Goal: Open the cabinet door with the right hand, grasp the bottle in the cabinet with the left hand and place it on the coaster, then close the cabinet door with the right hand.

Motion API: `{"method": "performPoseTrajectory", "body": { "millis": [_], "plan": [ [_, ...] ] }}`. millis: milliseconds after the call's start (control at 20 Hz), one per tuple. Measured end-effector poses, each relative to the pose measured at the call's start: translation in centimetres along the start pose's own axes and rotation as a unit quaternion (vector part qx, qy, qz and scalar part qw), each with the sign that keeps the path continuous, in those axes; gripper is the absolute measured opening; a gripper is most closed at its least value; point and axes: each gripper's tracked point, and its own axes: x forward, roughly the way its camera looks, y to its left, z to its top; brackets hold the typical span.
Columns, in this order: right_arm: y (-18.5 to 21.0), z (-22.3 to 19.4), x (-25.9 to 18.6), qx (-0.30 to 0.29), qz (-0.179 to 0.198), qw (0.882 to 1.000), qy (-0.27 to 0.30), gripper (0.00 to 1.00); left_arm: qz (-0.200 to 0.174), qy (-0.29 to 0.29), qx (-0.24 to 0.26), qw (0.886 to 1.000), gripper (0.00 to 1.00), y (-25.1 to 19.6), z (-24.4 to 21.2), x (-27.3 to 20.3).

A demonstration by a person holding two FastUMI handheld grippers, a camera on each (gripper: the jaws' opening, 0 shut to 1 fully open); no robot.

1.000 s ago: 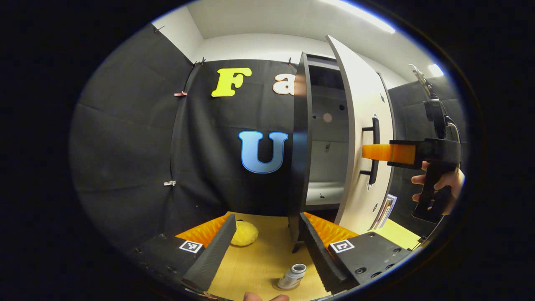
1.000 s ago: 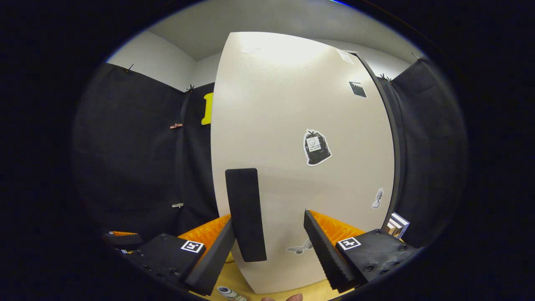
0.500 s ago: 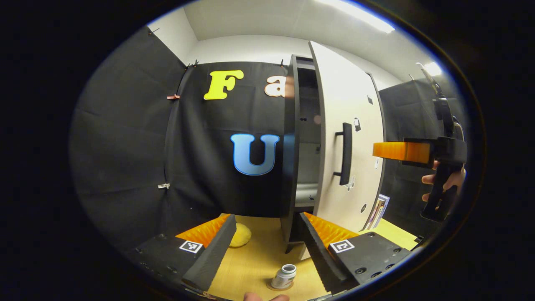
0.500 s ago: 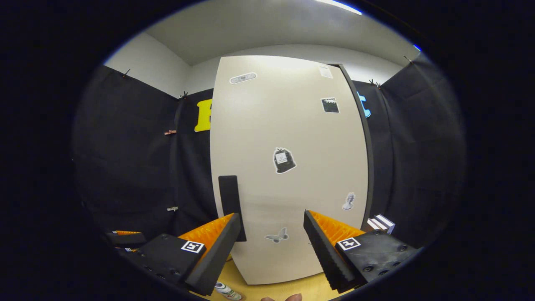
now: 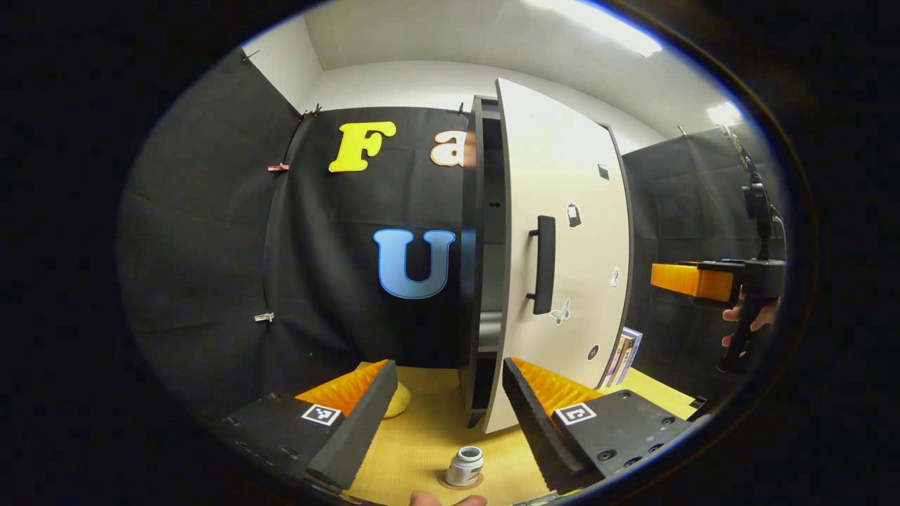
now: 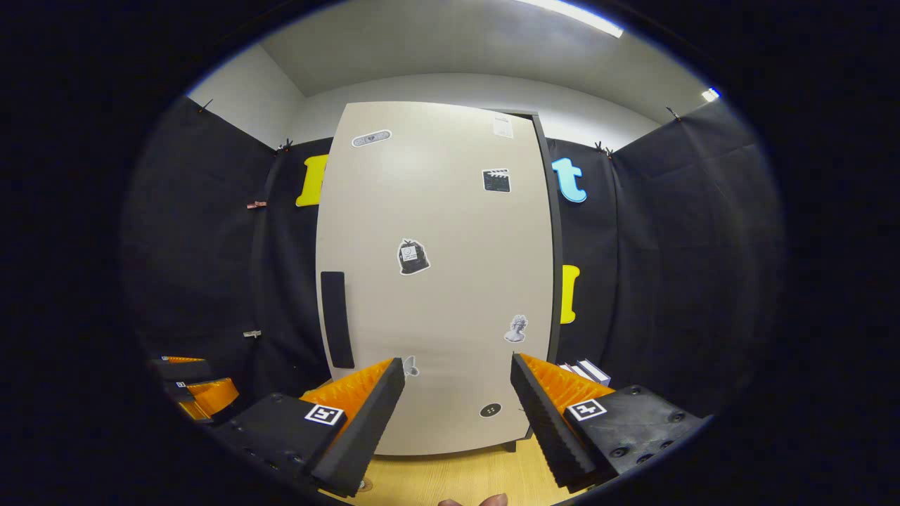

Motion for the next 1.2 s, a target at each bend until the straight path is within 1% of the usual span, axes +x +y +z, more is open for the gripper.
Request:
{"method": "performPoseTrajectory", "body": {
  "millis": [350,650,1200],
  "plan": [
    [-1.4,-0.7,-2.2,-0.019,-0.020,1.000,0.001,0.99,-0.007,-0.011,0.007,1.000,0.95,-0.5,0.9,-0.4],
    [-1.9,-1.4,-3.1,-0.020,-0.030,0.999,0.008,0.99,-0.011,-0.012,0.003,1.000,0.95,-0.9,0.9,-0.2],
    [-1.6,-1.8,-3.5,-0.014,-0.032,0.999,0.007,0.99,-0.007,-0.010,0.004,1.000,0.95,-0.7,0.8,-0.3]
  ]
}}
